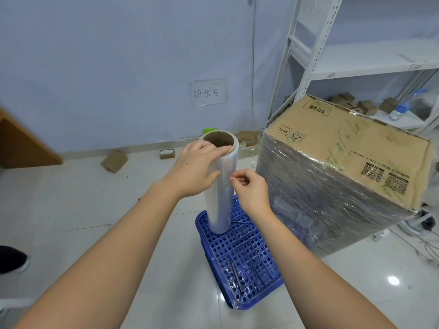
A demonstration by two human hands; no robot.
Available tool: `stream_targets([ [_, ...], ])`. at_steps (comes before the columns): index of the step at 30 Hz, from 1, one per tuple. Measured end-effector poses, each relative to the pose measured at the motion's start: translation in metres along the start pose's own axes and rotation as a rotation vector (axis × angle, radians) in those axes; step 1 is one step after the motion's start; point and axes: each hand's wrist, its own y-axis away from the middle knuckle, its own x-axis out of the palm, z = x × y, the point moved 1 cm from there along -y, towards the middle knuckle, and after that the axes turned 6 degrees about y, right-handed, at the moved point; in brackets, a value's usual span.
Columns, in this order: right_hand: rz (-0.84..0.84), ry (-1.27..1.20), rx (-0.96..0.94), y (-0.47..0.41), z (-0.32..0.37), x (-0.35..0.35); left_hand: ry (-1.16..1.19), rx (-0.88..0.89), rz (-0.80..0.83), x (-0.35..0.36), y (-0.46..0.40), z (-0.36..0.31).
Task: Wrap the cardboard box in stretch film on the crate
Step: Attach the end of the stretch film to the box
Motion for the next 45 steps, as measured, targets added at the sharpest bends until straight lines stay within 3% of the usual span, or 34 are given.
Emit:
stream_targets([
  [10, 0.154, -0.139, -0.042, 0.005, -0.003, -0.002, -0.174, -0.028, -0.056, -0.001, -0.014, -0.002],
  [15, 0.176, 0.177, -0.237, -0.014, 0.004, -0.007, -0.216, 0.003, 0.009, -0.008, -0.020, 0.003],
  [18, 0.123, 0.204, -0.249, -0.018, 0.001, -0.014, -0.344, 0.050, 0.140, -0.016, -0.023, 0.009],
  [21, 0.152, 0.233, -0.233, -0.014, 0.001, -0.019, -0.414, 0.084, 0.162, -0.017, -0.024, 0.010],
  [25, 0.166, 0.210, -0.196, -0.006, -0.009, -0.018, -0.377, -0.032, 0.097, -0.013, -0.026, 0.004],
  [30, 0.152, -0.011, -0.065, -0.008, -0.031, -0.014, -0.256, -0.013, 0.065, -0.003, -0.026, 0.003],
  [37, 0.396, 0.217, -0.027, -0.030, -0.067, 0.012, -0.193, 0.032, 0.015, 0.002, -0.042, 0.014],
  [45, 0.067, 0.262, -0.162, -0.056, -0.075, 0.043, -0.117, -0.014, -0.031, -0.002, -0.053, 0.049],
])
